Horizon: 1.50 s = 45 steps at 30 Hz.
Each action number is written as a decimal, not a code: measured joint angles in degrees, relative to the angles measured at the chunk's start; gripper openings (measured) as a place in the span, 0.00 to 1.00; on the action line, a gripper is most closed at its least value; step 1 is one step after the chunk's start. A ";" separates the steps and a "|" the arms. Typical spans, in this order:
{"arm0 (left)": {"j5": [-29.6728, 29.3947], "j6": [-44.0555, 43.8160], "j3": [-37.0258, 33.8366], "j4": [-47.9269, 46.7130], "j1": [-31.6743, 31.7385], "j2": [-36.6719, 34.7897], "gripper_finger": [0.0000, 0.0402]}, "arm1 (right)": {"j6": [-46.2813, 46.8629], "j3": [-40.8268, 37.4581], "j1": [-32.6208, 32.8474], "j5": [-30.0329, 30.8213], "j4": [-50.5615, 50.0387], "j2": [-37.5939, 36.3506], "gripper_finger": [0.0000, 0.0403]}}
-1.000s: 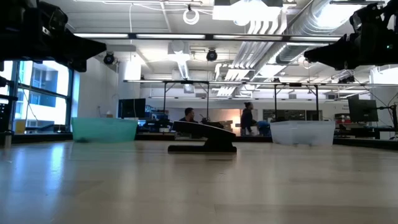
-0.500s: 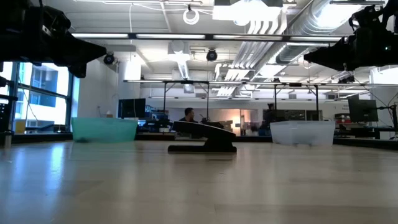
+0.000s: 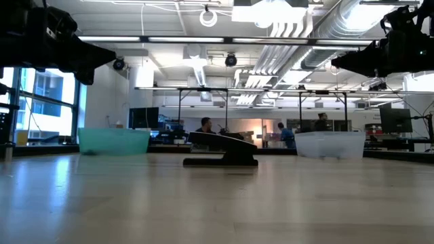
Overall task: Sort crayons/erasers/pens/pencils in bins
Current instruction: Return to Home Position
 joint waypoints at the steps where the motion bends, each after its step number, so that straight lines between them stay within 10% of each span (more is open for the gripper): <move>1: 0.00 -0.14 0.00 0.01 0.00 0.00 0.02 | 0.01 0.00 0.00 0.00 -0.01 0.00 0.00; 45: -0.44 3.05 -0.02 0.41 -0.02 0.02 0.02 | 0.00 0.00 -0.01 -0.02 0.00 0.02 0.00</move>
